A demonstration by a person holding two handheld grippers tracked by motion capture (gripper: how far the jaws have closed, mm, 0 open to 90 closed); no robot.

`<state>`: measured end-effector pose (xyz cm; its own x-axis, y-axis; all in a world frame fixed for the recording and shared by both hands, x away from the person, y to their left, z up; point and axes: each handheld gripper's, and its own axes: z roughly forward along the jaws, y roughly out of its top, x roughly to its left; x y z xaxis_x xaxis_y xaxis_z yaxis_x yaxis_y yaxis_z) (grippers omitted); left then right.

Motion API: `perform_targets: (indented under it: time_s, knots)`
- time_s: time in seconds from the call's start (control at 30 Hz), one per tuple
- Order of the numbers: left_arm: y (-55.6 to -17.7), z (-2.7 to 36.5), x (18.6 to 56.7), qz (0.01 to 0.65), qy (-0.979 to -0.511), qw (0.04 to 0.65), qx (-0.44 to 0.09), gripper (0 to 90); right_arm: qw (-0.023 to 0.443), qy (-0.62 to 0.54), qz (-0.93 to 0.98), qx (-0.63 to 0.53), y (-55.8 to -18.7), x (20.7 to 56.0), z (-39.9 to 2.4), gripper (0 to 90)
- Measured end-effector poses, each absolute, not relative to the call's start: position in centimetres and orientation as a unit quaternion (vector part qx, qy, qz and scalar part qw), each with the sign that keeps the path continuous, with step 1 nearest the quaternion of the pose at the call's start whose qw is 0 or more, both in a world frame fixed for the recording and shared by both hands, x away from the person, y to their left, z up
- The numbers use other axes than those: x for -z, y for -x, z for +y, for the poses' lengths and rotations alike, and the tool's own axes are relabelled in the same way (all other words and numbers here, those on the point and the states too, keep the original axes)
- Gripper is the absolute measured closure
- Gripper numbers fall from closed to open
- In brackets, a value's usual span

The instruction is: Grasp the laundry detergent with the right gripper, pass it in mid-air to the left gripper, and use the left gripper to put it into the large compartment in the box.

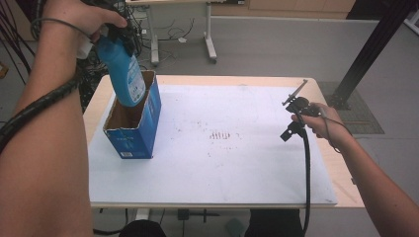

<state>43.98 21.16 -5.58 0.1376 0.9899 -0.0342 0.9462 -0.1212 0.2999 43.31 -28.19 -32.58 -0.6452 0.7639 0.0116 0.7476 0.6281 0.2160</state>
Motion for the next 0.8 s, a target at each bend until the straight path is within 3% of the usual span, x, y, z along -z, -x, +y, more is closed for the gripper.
perform_targets:
  time_s: [0.27,0.8]
  knots:
    - [-44.4,23.8,6.5,0.686,-0.710,0.132,-0.086,37.7,0.043,-0.421,0.900,-0.101,-43.3,32.6,-28.1,7.4]
    - [-45.4,23.8,10.6,0.681,-0.720,0.109,-0.084,37.7,0.041,-0.418,0.903,-0.093,-43.5,32.7,-27.8,7.5]
